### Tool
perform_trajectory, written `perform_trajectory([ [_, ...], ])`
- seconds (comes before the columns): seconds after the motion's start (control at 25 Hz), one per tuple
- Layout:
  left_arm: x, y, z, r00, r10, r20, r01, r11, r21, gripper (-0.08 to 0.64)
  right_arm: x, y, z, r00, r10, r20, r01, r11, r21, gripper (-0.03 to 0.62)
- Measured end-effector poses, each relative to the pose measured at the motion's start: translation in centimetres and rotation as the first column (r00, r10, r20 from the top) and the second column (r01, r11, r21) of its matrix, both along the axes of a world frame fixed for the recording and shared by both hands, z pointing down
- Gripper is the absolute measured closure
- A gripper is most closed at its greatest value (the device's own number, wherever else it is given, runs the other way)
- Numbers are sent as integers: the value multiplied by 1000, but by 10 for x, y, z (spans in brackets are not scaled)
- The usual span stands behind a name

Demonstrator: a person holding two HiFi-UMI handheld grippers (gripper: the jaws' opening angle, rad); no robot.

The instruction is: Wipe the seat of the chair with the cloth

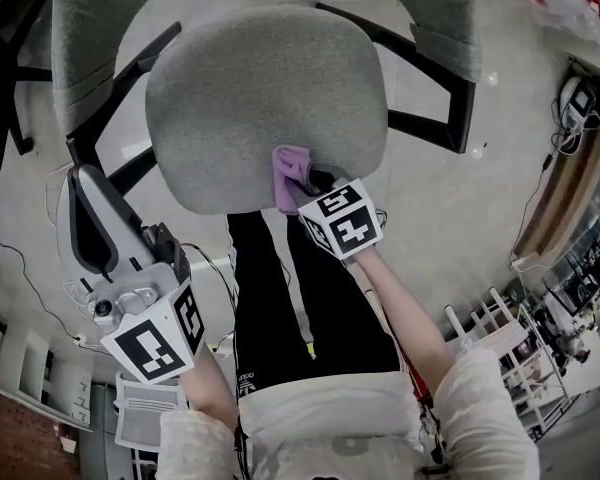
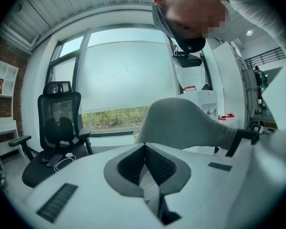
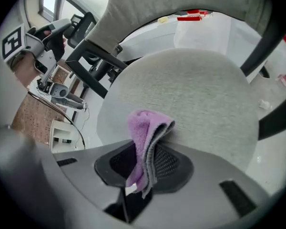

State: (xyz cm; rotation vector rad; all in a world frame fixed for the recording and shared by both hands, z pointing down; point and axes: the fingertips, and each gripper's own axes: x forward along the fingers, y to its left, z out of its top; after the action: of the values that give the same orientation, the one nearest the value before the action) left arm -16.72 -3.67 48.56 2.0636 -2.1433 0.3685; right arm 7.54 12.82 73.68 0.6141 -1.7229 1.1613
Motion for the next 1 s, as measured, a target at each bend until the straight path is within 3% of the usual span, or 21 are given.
perform_trajectory([
  [0.28,26,-7,1,998,69,9,-69,998,-8,548,98,-9,1,986,60,-155,-54,998,45,502],
  [0.48,41,-14,1,994,108,0,-108,994,-5,548,145,-12,-1,963,103,-247,-88,994,72,502],
  [1.0,46,-14,-2,990,137,17,-137,991,-2,548,207,-14,5,901,152,-407,-124,988,95,502],
])
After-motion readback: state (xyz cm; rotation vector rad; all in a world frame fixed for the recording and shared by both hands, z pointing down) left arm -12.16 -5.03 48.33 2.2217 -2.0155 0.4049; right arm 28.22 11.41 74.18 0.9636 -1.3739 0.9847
